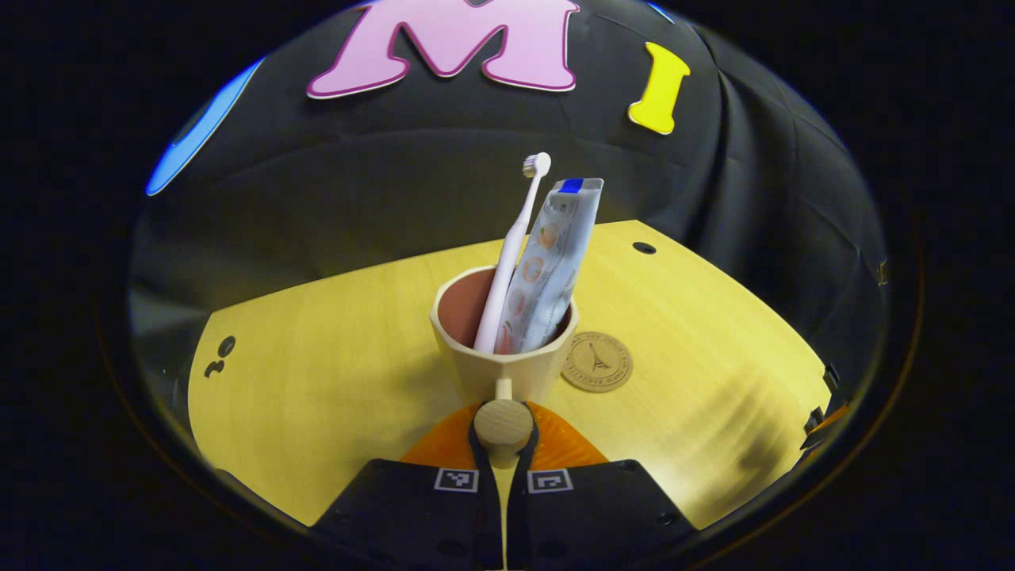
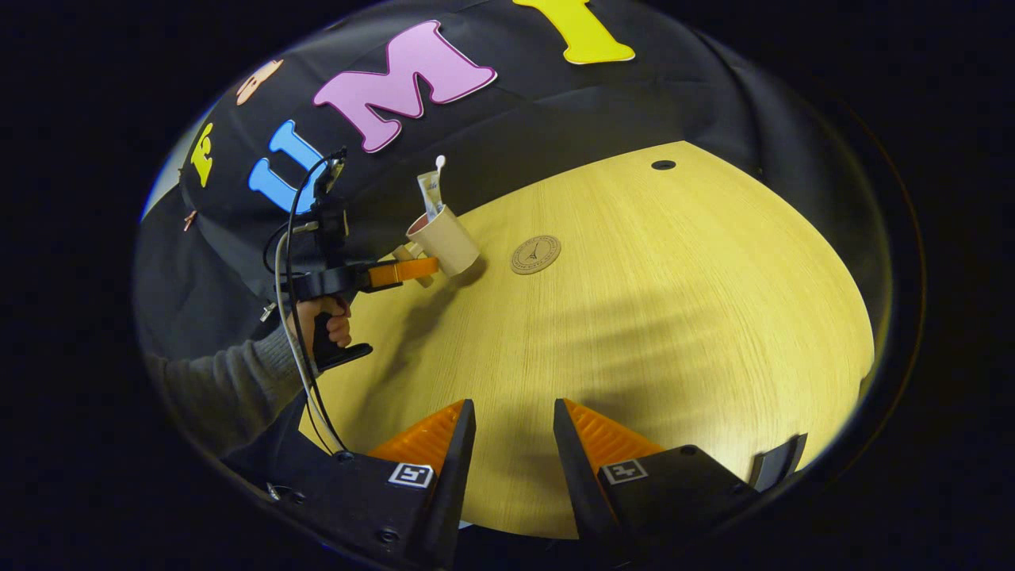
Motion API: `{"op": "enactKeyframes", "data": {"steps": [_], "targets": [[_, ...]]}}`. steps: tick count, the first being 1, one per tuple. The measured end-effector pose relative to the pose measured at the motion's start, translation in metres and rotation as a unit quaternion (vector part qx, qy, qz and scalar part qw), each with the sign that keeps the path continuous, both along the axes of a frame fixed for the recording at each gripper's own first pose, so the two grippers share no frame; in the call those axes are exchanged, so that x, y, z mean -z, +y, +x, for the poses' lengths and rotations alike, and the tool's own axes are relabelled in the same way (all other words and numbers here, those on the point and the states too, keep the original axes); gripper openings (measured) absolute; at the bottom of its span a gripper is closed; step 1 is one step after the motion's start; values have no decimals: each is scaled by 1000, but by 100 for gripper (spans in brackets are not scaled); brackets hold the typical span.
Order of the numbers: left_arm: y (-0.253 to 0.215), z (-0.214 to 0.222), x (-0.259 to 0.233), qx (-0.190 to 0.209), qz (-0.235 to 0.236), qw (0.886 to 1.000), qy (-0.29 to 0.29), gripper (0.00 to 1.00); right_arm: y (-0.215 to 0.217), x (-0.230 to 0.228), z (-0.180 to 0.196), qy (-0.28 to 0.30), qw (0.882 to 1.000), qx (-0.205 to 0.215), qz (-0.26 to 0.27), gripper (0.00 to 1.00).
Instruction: Put the toothbrush and toothpaste on the desktop into the cup, then pick up the cup and place it on the coaster on the desktop.
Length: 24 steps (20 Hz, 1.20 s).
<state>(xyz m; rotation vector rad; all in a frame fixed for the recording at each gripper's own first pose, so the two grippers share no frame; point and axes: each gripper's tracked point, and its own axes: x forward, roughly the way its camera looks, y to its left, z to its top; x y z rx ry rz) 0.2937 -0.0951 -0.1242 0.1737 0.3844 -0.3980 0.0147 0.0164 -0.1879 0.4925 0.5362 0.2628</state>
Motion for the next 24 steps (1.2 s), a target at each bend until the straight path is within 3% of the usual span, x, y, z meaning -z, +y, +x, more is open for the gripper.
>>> {"op": "enactKeyframes", "data": {"steps": [10, 24], "targets": [[-98, 25, 12, 33, 20, 999, -3, 8, -61, 9, -10, 6, 999, 40, 14, 61], [-105, 32, 32, 21, 24, 999, 5, 8, -71, 15, -2, 13, 999, 38, 15, 61]]}}
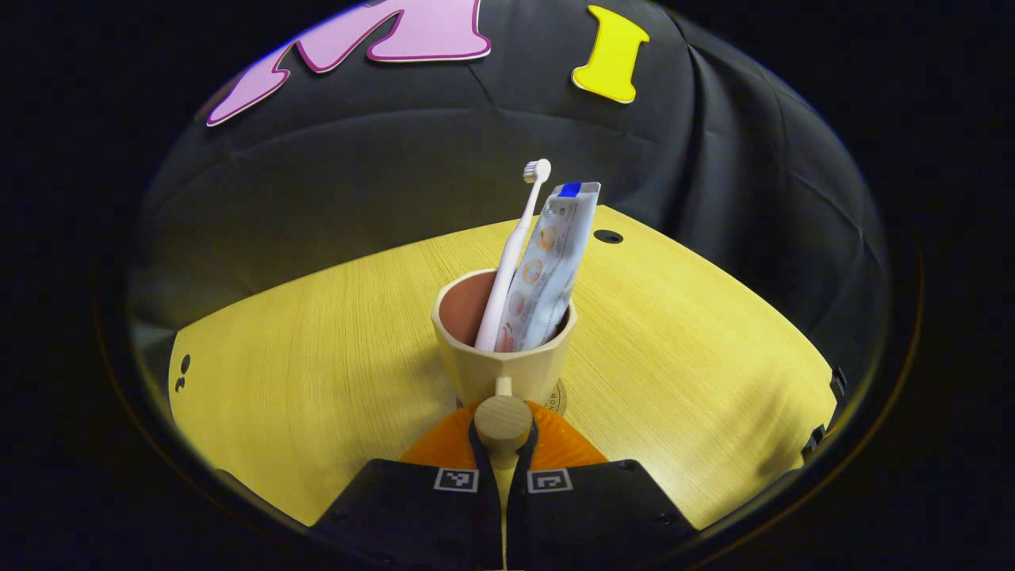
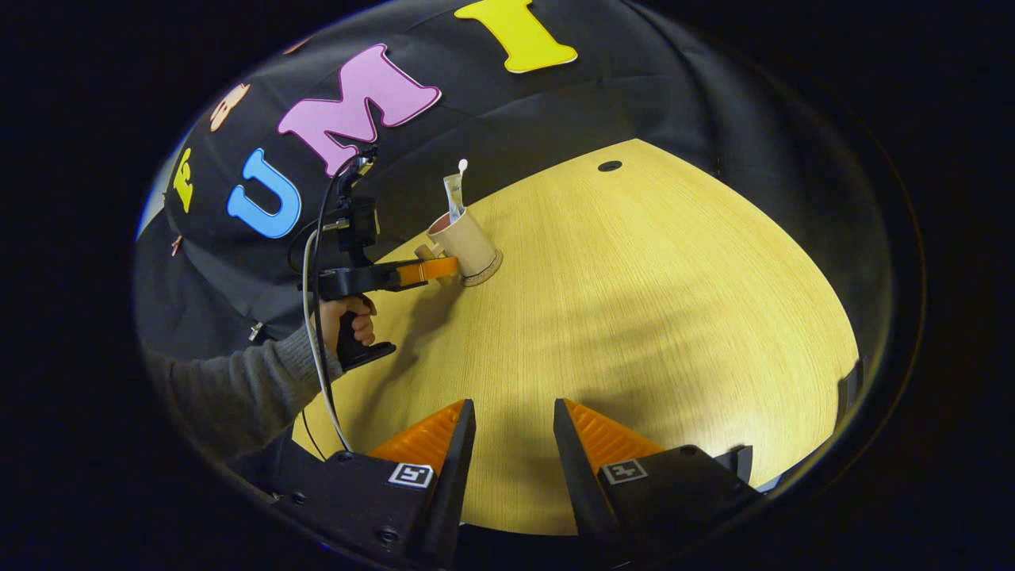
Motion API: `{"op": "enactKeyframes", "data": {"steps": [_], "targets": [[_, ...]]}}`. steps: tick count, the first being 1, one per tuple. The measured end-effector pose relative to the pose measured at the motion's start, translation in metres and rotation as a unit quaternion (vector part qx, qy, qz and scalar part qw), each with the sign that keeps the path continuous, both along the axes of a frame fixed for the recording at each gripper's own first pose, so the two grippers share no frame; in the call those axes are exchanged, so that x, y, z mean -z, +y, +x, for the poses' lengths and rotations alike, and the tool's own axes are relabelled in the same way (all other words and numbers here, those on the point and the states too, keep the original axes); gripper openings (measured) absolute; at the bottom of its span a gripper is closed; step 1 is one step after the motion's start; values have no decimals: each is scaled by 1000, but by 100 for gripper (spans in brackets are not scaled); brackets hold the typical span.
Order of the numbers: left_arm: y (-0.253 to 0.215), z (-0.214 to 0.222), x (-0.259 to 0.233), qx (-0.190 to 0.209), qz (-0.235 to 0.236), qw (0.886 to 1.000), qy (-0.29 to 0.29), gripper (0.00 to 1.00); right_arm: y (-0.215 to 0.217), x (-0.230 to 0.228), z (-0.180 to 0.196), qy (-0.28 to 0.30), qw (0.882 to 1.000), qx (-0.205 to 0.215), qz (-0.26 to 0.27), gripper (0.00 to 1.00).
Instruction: Put the toothbrush and toothpaste on the desktop into the cup, then pick up the cup and place it on the coaster on the desktop.
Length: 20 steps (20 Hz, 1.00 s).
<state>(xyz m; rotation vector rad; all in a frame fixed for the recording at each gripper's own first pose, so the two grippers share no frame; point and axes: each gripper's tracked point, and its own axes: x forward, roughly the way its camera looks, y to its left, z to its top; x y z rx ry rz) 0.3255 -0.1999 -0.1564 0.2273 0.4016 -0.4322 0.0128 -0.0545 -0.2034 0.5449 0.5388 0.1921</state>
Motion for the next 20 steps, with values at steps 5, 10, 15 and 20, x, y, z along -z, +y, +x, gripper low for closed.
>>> {"op": "enactKeyframes", "data": {"steps": [5, 10, 15, 20], "targets": [[-2, 1, 5, 1, -2, 1000, 4, 12, 1, 1, 2, 2, 1000, 1, -1, 61], [-4, 2, 8, -1, 3, 1000, 6, 24, 3, 0, 7, 2, 1000, 1, -2, 61], [-5, -7, 13, 5, 0, 1000, 12, 43, 4, -3, 11, 4, 1000, 5, -2, 61], [5, -17, -6, -2, -4, 1000, -8, 61, 9, -13, 16, 2, 1000, 10, -1, 61]]}}
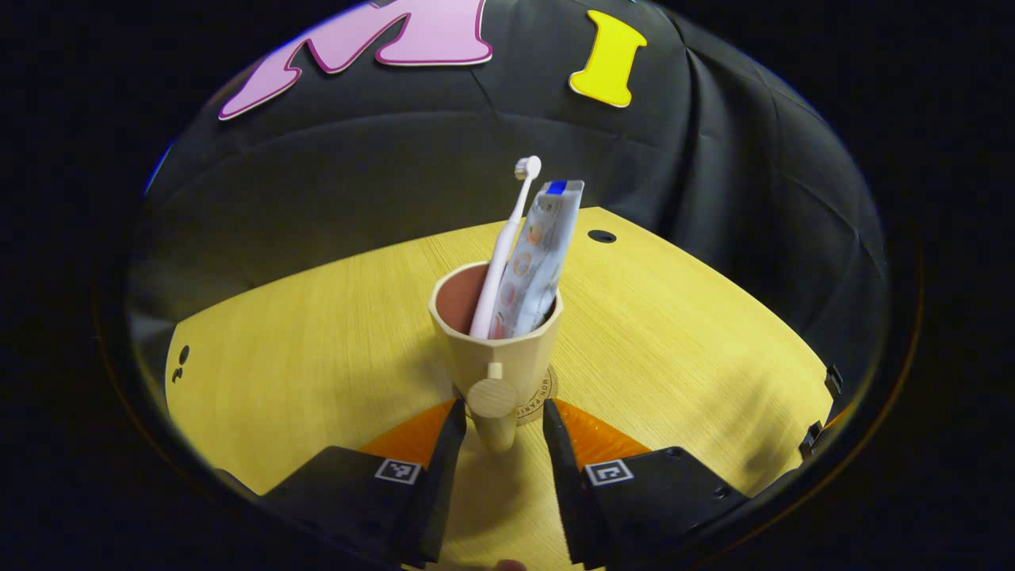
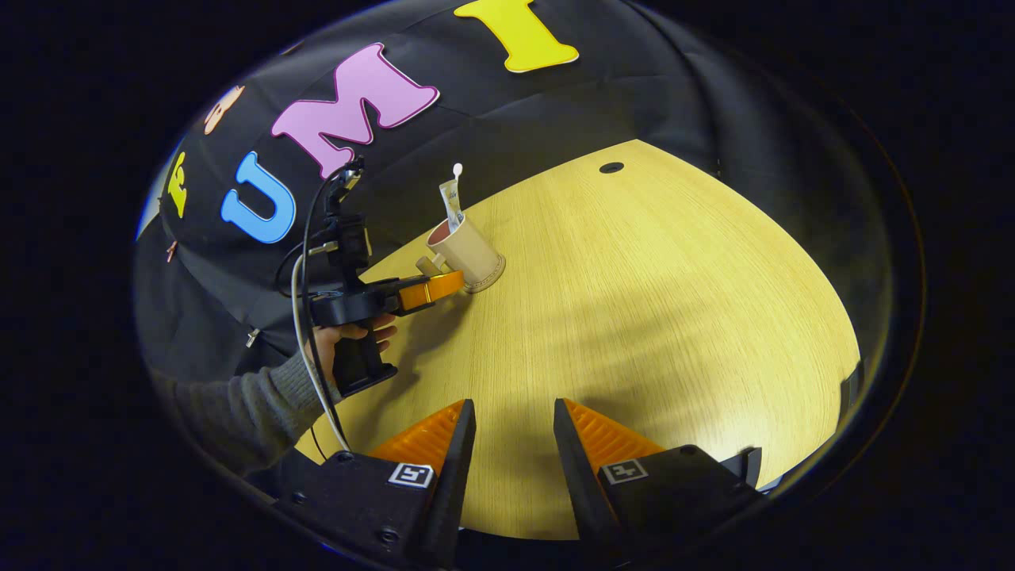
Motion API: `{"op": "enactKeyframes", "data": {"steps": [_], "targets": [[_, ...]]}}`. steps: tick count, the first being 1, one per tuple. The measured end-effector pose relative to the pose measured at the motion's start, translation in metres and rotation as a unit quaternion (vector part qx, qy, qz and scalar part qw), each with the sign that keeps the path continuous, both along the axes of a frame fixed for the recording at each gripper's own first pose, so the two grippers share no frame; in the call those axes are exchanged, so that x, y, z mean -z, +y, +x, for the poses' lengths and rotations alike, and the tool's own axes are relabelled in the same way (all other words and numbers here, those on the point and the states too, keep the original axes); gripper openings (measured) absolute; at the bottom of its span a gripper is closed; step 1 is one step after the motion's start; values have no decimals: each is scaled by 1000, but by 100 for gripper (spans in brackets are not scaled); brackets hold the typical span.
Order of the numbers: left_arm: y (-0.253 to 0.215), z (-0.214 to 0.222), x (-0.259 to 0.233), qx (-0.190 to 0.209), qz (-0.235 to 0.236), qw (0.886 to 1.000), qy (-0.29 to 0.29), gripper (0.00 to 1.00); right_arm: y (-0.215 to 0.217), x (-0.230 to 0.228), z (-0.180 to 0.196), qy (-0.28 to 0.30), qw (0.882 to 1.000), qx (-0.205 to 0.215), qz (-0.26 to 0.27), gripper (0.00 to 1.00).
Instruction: Put the toothbrush and toothpaste on the desktop into the cup, then pick up the cup and place it on the coaster on the desktop.
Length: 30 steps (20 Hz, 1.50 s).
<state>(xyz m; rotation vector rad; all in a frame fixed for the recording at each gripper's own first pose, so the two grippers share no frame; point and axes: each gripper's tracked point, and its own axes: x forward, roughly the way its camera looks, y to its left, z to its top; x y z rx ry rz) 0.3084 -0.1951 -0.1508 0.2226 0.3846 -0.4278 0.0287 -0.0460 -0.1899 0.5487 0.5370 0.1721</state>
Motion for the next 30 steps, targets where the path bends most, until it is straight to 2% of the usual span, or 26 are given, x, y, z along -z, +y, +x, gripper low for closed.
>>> {"op": "enactKeyframes", "data": {"steps": [4, 9, 13, 17, 18, 19, 24, 30], "targets": [[33, -33, -46, -21, -14, 999, -39, 69, 14, -26, 9, -18, 1000, 1, -1, 62], [84, -98, -89, -64, -63, 994, -60, 70, 45, -63, 15, -43, 999, -21, -16, 62], [150, -160, -116, -125, -119, 982, -73, 71, 80, -94, 16, -67, 996, -50, -32, 62], [201, -200, -126, -172, -142, 971, -89, 74, 114, -119, 16, -94, 991, -79, -52, 62], [210, -207, -122, -180, -139, 970, -89, 82, 124, -123, 16, -98, 990, -87, -52, 62], [215, -213, -121, -185, -137, 969, -89, 74, 133, -126, 17, -100, 989, -93, -52, 62], [223, -231, -125, -187, -140, 968, -95, 74, 153, -145, 21, -118, 985, -108, -58, 62], [216, -229, -125, -181, -137, 969, -97, 74, 154, -152, 24, -119, 985, -107, -56, 62]]}}
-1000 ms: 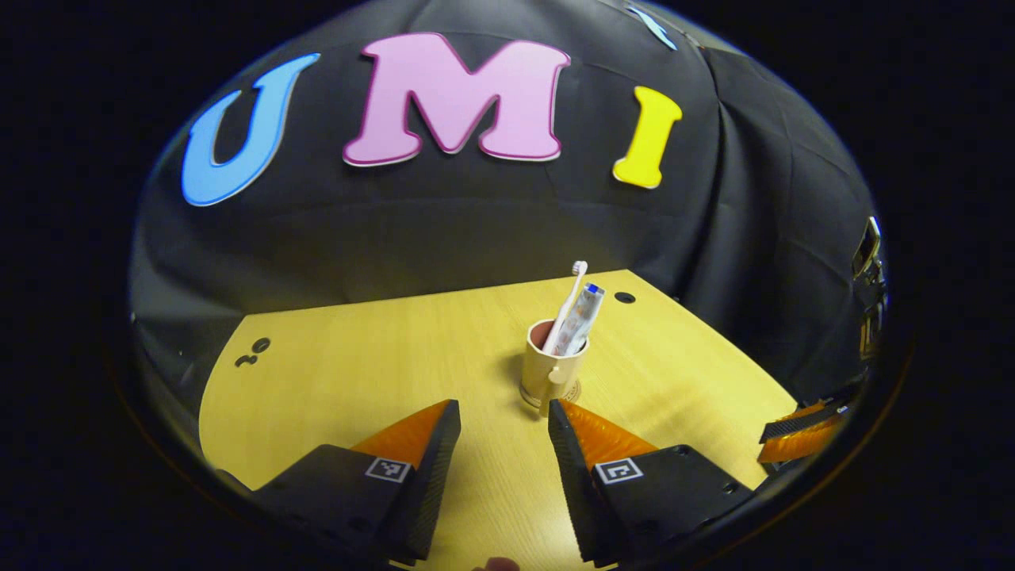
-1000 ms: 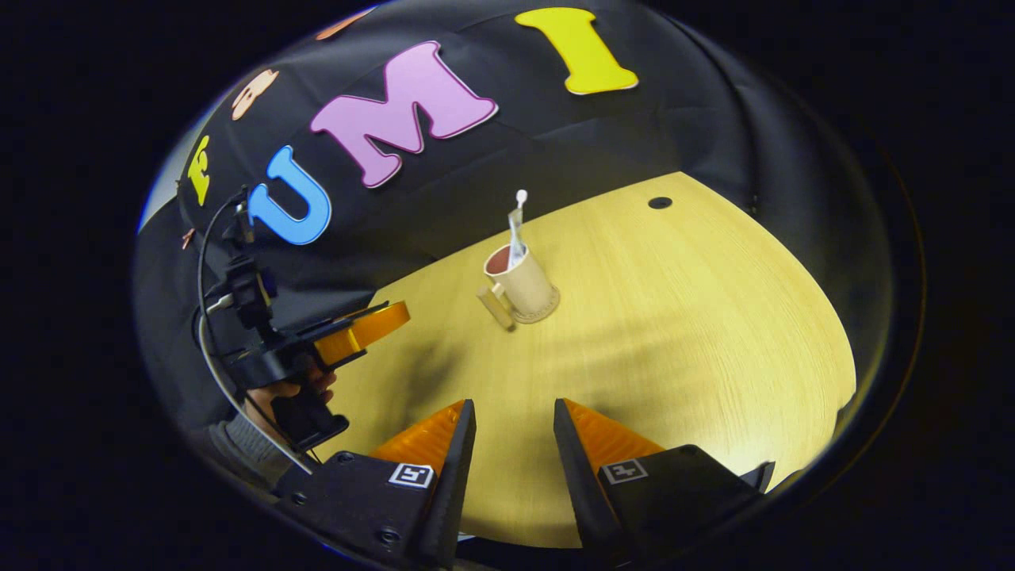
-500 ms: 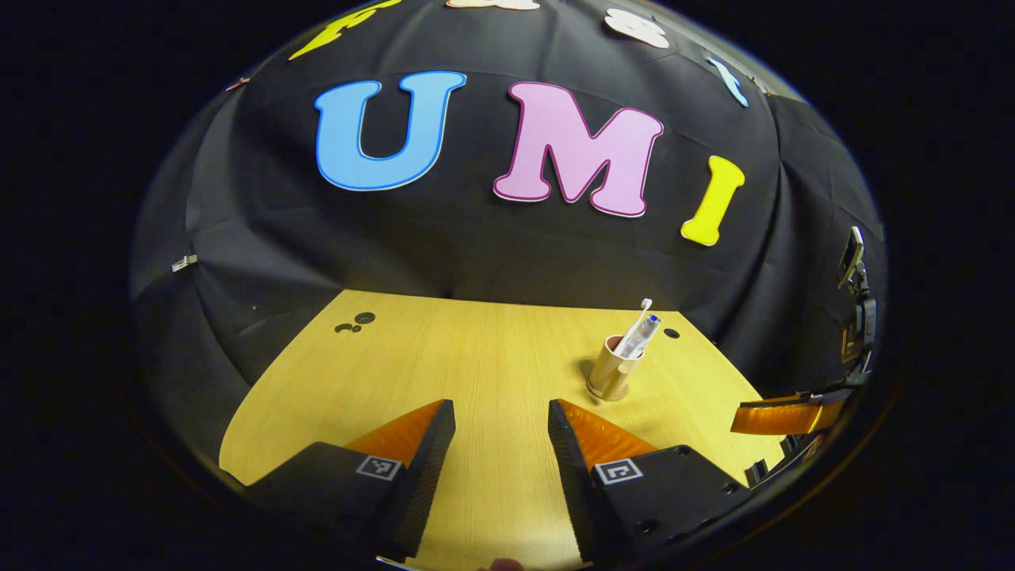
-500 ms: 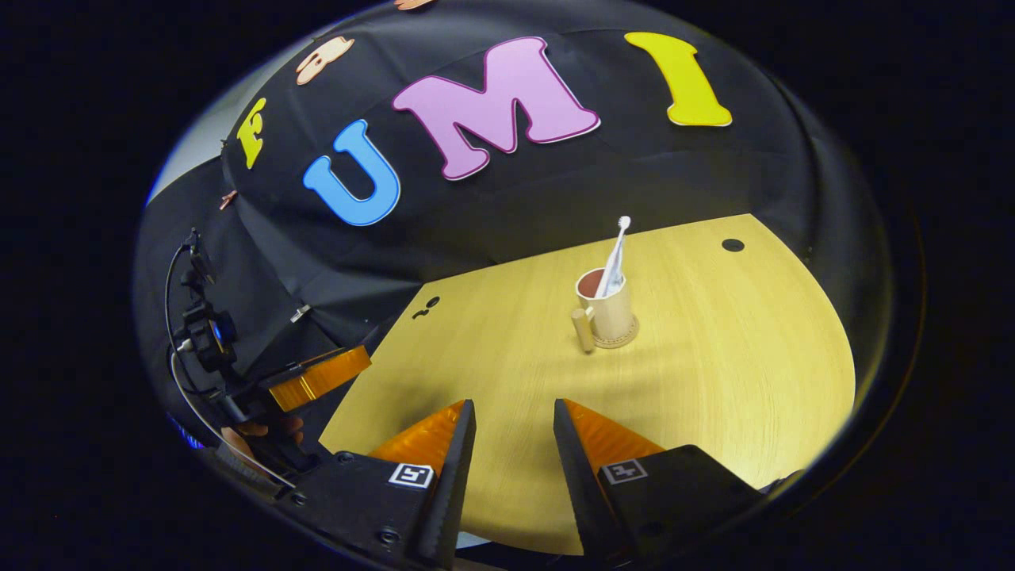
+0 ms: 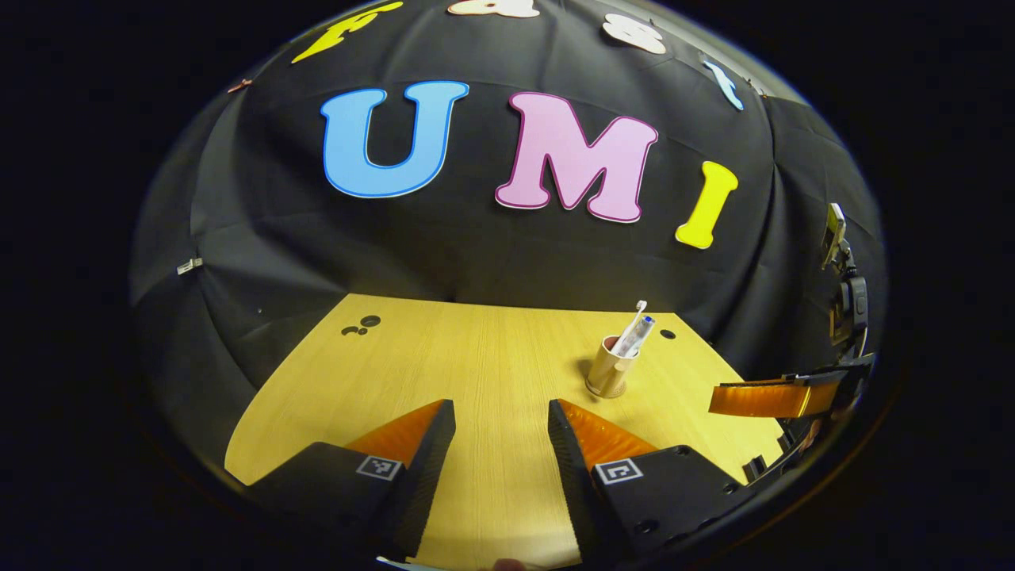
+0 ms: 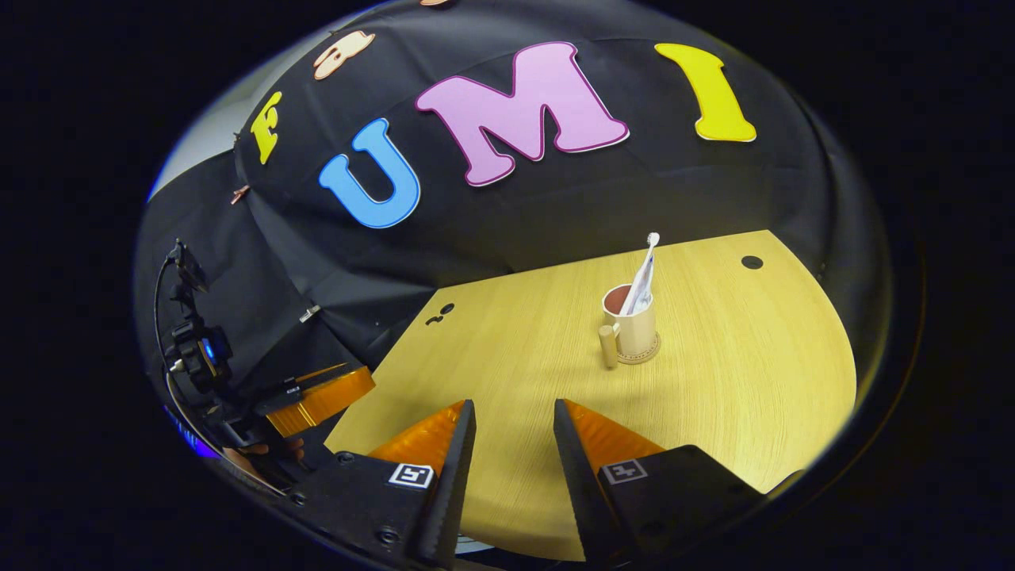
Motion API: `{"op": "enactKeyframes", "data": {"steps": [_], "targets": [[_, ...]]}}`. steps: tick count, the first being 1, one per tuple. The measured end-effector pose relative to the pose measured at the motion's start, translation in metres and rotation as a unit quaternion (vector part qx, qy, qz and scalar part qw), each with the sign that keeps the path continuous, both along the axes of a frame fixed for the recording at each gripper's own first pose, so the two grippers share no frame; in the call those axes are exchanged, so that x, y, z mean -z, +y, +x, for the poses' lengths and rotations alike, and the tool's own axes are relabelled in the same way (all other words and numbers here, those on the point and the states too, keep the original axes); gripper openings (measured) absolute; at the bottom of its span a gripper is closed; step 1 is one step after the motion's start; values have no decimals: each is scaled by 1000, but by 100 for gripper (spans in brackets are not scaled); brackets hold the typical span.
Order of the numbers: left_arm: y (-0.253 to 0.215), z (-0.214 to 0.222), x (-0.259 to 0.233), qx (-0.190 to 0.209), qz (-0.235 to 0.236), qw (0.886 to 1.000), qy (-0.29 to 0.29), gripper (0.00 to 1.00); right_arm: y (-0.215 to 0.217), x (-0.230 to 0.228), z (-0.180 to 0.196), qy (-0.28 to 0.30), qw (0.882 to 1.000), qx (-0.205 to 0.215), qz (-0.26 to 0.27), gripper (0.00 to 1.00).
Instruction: Put the toothbrush and toothpaste on the desktop into the cup, then pick up the cup and place it on the coaster on the desktop.
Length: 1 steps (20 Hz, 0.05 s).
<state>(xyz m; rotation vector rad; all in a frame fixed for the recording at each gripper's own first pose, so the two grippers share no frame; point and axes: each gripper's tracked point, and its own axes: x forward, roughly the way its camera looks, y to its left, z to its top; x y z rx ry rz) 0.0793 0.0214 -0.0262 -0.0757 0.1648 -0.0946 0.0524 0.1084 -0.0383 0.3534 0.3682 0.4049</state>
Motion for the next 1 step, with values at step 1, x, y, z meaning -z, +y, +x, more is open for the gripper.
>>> {"op": "enactKeyframes", "data": {"steps": [1], "targets": [[0, 0, 1, 0, 2, 1000, 1, 74, -1, 0, 0, 0, 1000, 1, 0, 62]]}}
